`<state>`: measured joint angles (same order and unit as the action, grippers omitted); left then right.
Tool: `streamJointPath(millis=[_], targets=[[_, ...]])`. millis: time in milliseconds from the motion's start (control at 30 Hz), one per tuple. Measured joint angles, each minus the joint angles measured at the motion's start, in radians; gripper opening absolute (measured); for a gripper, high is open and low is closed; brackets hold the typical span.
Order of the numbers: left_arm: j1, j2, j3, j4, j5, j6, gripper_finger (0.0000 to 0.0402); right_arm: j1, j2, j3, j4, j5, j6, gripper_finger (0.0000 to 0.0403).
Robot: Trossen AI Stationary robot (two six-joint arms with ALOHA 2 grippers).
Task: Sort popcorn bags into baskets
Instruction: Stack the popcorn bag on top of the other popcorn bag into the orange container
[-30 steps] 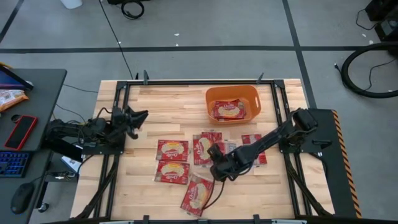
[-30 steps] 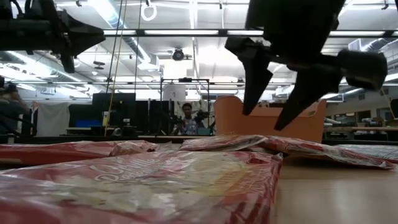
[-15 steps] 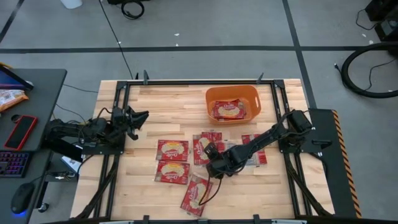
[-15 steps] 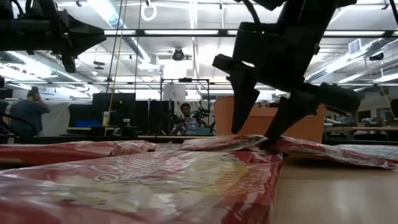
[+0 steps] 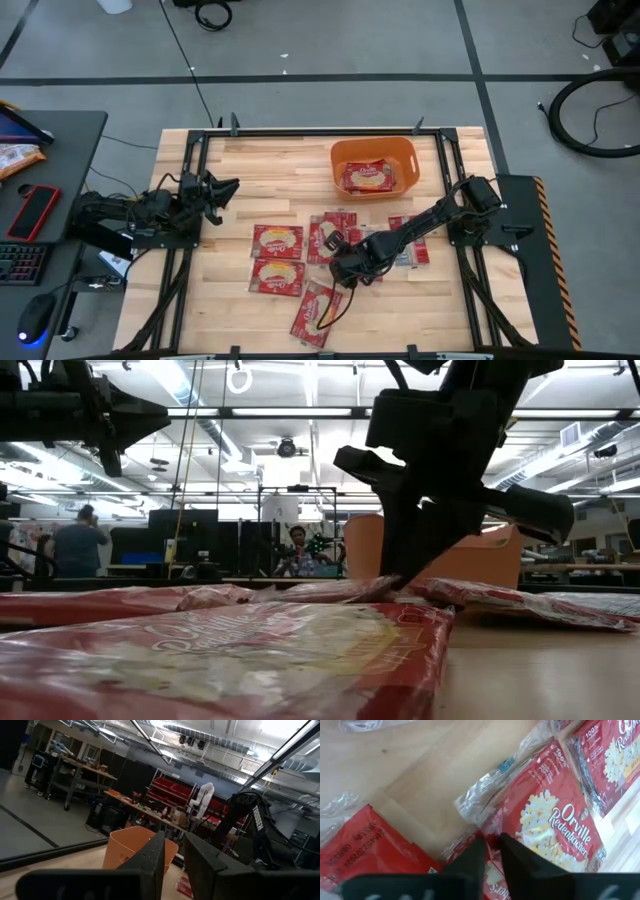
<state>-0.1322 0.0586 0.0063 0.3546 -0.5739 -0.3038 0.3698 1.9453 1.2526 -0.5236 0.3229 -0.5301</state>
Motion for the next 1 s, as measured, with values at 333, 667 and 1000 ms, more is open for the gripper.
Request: streamJointPath(millis=[333, 667, 1000], targets=[[0.000, 0.000, 0.000, 0.000, 0.000, 0.000, 0.0073, 0.003, 0.000, 0.040, -0.038, 0.057, -0.005, 0.0009], [0.000, 0.000, 0.000, 0.000, 0.000, 0.000, 0.0073, 0.004, -0.001, 0.295, -0.341, 0.211, 0.063, 0.0004], [0.000, 0.000, 0.000, 0.000, 0.000, 0.000, 0.0073, -0.019, -0.002, 0.516, -0.675, 0.262, 0.298, 0.0002]])
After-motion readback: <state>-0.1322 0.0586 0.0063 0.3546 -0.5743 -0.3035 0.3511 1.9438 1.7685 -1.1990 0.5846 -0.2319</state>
